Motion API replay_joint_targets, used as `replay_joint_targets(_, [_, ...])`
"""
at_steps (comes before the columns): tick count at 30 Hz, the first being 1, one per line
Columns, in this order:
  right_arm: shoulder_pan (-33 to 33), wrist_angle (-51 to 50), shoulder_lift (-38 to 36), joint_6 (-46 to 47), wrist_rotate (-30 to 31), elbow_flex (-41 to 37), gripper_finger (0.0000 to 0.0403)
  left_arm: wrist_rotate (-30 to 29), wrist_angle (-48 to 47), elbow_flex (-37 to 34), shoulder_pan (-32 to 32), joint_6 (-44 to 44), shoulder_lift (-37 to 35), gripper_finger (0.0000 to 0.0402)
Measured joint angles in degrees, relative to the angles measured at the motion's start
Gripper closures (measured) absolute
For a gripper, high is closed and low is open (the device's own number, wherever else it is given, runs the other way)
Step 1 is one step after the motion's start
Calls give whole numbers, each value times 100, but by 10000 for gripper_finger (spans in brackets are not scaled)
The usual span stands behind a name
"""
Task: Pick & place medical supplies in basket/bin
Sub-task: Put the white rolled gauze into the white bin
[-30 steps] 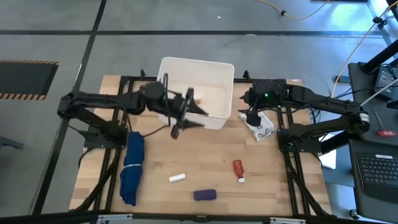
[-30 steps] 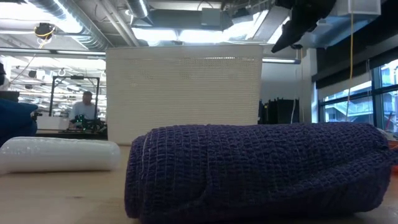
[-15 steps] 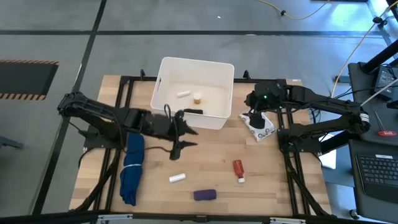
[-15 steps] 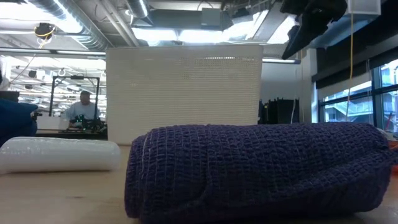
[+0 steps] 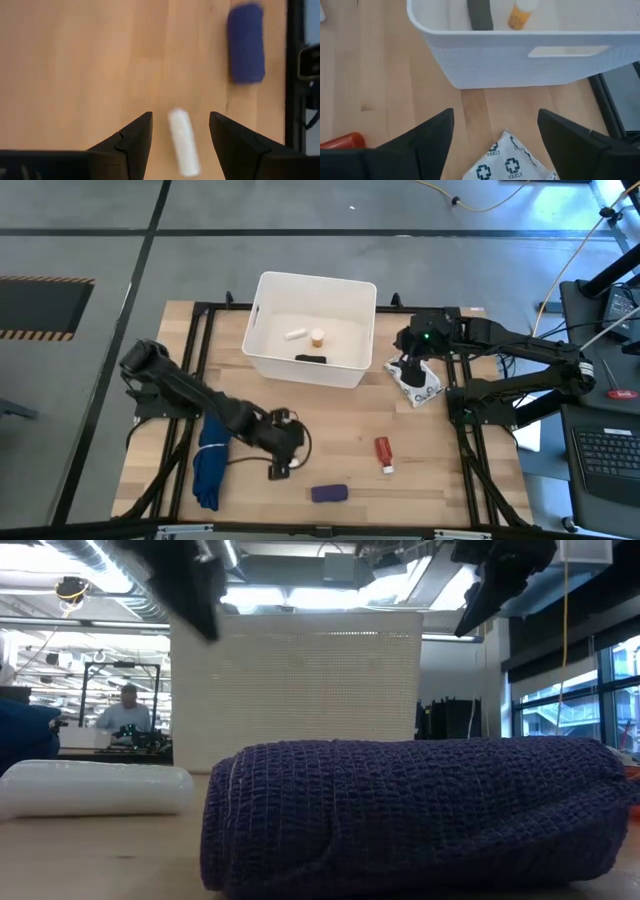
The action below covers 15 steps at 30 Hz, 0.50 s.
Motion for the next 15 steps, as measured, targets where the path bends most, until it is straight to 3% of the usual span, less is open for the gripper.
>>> replay_joint_targets(6, [0,152,0,145,1,0,114,333,60,0,-266,-898,621,212])
replay_joint_targets(15, [0,149,1,148,2,0,114,443,-114,2,-294,-1130,1366,212])
